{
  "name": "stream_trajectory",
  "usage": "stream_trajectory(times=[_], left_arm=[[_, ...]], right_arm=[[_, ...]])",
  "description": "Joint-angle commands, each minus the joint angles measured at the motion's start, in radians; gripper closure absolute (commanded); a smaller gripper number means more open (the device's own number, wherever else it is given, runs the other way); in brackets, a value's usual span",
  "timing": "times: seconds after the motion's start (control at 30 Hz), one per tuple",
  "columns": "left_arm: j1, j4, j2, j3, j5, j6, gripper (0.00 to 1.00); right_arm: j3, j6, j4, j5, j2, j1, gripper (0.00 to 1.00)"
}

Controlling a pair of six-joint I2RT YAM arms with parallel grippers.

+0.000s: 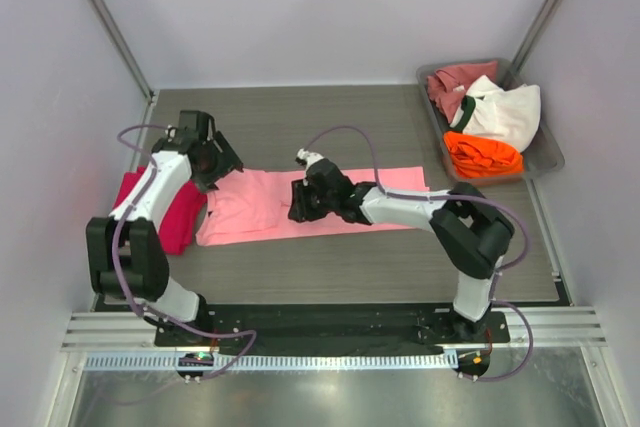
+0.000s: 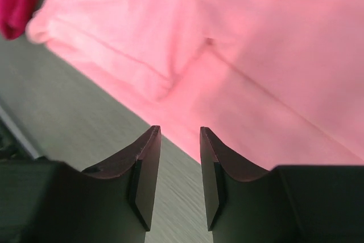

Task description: Fold and stack the t-shirts

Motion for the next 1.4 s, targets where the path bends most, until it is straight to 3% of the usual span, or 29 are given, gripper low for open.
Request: stream_trajectory(times=[0.0, 0.17, 0.3, 0.33, 0.43, 0.6, 0.73, 1.03, 1.23, 1.37], left_arm=[[-0.036, 0.066, -0.130, -0.146, 0.008, -0.064, 0.23], [-0.055, 0.175, -0.371, -0.406, 0.008, -0.153, 0.23], [-0.053, 0.229, -0.536, -0.516, -0.010, -0.184, 0.15], [-0.053, 0.235, -0.564, -0.531, -0.039, -0.187, 0.02], [-0.049, 0.221, -0.666, -0.596, -0.092, -0.255, 0.00], [-0.049, 0.229, -0.765, -0.673, -0.073, -0.313, 0.01], [-0.052, 0.215, -0.815, -0.728, -0.037, -0.347, 0.01], [-0.087, 0.232, -0.807, -0.814, -0.150, -0.431, 0.01], [-0.089, 0.355, -0.681, -0.841, -0.167, -0.471, 0.00], [-0.087, 0.441, -0.551, -0.825, -0.162, -0.483, 0.00]], right_arm=[[-0.027, -0.046, -0.147, 0.345, -0.173, -0.008, 0.60], [-0.205, -0.012, -0.304, 0.632, -0.363, -0.042, 0.65], [-0.372, 0.022, -0.320, 0.637, -0.558, -0.149, 0.65], [-0.421, 0.026, -0.330, 0.608, -0.630, -0.219, 0.65], [-0.484, 0.022, -0.341, 0.566, -0.711, -0.317, 0.62], [-0.479, 0.064, -0.402, 0.614, -0.666, -0.460, 0.62], [-0.439, 0.117, -0.476, 0.677, -0.578, -0.523, 0.68], [-0.431, 0.160, -0.421, 0.684, -0.466, -0.539, 0.77], [-0.451, 0.196, -0.425, 0.678, -0.463, -0.540, 0.88], [-0.488, 0.223, -0.413, 0.613, -0.488, -0.542, 0.90]])
